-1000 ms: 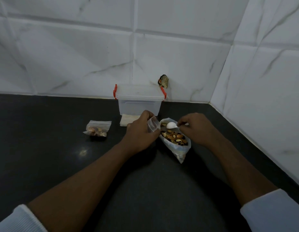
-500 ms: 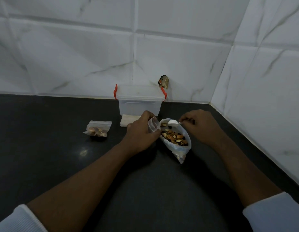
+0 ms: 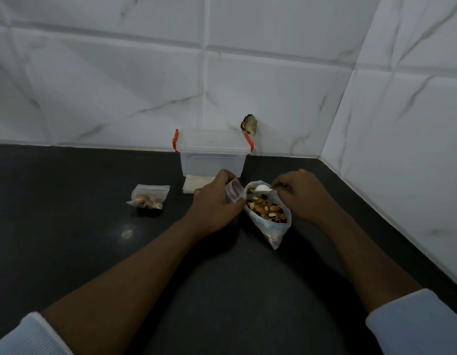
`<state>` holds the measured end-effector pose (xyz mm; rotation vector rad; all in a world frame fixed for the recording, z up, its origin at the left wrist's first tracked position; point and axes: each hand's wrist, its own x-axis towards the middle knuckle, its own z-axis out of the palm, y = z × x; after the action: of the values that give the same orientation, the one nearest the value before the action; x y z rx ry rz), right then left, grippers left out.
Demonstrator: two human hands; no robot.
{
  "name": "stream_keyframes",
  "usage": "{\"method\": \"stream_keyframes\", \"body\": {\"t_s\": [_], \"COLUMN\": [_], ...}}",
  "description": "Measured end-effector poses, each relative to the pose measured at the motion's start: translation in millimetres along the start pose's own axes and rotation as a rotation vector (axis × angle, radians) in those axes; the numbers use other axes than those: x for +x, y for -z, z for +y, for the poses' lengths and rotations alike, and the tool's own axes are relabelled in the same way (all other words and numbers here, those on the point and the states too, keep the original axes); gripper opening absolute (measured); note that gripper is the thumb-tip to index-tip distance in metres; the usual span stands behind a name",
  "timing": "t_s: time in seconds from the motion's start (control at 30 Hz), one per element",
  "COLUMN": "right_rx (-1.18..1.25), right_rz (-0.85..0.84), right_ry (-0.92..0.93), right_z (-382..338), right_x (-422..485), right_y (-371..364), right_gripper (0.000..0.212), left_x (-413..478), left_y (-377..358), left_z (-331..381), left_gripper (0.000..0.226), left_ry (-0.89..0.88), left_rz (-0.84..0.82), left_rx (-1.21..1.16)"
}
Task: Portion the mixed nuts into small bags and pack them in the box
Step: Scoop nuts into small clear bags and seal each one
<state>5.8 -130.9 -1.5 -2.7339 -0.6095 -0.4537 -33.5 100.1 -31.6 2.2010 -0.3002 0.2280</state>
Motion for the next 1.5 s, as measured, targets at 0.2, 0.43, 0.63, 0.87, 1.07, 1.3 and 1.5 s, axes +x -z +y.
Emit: {"method": "stream_keyframes", "body": {"t_s": [0.2, 0.43, 0.63, 0.87, 1.07, 1.3, 1.5], "right_rx": [0.086, 0.162, 0.143, 0.219, 0.353, 0.822, 0.969], "right_rz": [-0.064, -0.039, -0.041, -0.048, -0.057, -0.106, -0.121], "right_ry": [-0.075, -0.062, -0.040, -0.031, -0.159, -0.426, -0.515], "right_z": [-3.0, -1.6, -3.0, -6.6, -8.9, -13.1, -9.6], "right_x": [-0.9, -2.0, -2.5, -4.0, -1.3, -8.4, -5.6], "right_y": [7.3, 4.9, 7.8, 5.8, 2.0, 3.5, 2.7], "right_gripper": [0.021, 0.022, 0.022, 0.019, 0.015, 0.014, 0.015], "left_x": [1.0, 1.3, 0.7, 0.8, -0.2, -0.5, 0.6], "left_y": [0.3, -0.2, -0.2, 0.0, 0.7, 0.0, -0.8], "left_z": [0.7, 1.1, 0.5, 2.8, 3.9, 1.7, 0.0], "left_gripper": [0.042, 0.040, 0.038, 0.036, 0.035, 0.033, 0.034], "left_ry": [0.012, 0.009, 0.009, 0.019, 0.024, 0.006, -0.001], "left_rz": [-0.005, -0.017, -0.025, -0.033, -0.035, -0.013, -0.002], "left_rx": [0.005, 0.003, 0.000, 0.007, 0.001, -0.032, -0.042]}}
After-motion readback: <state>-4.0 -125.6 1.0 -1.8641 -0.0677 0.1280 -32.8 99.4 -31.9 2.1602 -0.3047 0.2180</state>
